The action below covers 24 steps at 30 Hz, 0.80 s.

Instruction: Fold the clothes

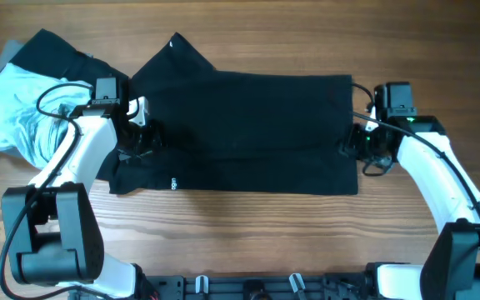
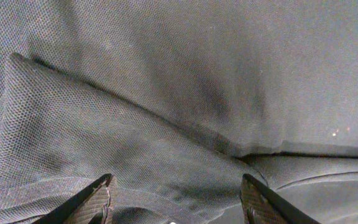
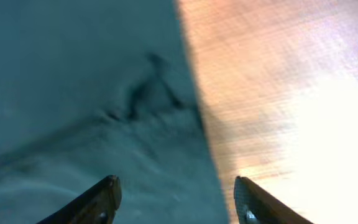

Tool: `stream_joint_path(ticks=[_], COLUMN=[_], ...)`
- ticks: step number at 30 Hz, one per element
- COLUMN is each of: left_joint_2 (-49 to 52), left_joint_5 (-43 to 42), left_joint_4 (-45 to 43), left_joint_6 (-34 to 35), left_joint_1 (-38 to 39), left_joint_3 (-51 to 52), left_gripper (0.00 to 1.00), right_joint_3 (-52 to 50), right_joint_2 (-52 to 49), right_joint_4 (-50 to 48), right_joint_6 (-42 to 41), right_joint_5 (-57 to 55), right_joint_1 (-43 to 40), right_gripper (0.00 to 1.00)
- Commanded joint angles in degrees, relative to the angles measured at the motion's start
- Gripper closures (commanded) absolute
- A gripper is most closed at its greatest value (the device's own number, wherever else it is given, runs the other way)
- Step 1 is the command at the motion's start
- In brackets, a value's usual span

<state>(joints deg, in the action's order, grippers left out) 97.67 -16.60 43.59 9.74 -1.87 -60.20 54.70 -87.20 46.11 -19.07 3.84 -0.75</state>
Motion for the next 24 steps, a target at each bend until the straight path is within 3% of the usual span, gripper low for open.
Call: stream_joint_path(ticks=[1,5,6,8,10,12,14,16,19,21,24], left_joint_2=[0.00,0.00,0.00,0.00,0.02,0.17,0.74,1.62,1.90,1.90,1.88], left_joint_5=[-0.24,2.01,2.32,2.32,2.32,2.34,2.32,1.40,0.57,0.57,0.55], left_joint_4=[-0.17,-0.81,-1.16,-2.51,-4.37,-5.62,-6.19,-5.18,-2.01,-1.77,-0.02], left_joint_6=[-0.35,-0.35,-0.33,-0.33,-0.33,-0.33,-0.31,-0.31,-0.33,-0.33,-0.35], left_joint_1=[0.26,0.26,0.26,0.26,0.26,0.26,0.26,0.26,0.26,0.26,0.24], left_joint_3=[0.37,0.37,0.37,0.37,0.37,0.37,0.37,0.37,0.37,0.37,0.37], left_gripper=[0.36,0.36,0.42,0.64,0.71,0.73,0.73,0.67,0.61,0.54,0.44], right_joint_3=[-1.03,-7.37,-8.76,-9.62,-9.62,-9.62,-9.62,-9.73,-10.60,-11.78,-12.81], right_joint_2=[0.28,0.28,0.28,0.20,-0.02,-0.02,-0.02,-0.02,-0.04,-0.48,-2.58], right_joint_4=[5.66,6.64,5.60,2.64,0.35,0.35,1.38,1.57,1.27,-0.74,-0.94], right_joint_6=[-0.24,-0.35,-0.37,0.83,-1.66,-3.93,-6.56,-7.48,-9.64,-9.92,-11.17], right_joint_5=[-1.33,0.59,2.08,5.51,5.70,6.47,7.19,7.17,7.15,7.15,5.75], right_joint_1=[-0.61,-0.61,-0.61,-0.90,-0.90,-0.83,-0.83,-0.83,-0.83,-0.83,-0.85], right_gripper=[0.35,0.36,0.38,0.47,0.64,0.71,0.60,0.48,0.49,0.57,0.88])
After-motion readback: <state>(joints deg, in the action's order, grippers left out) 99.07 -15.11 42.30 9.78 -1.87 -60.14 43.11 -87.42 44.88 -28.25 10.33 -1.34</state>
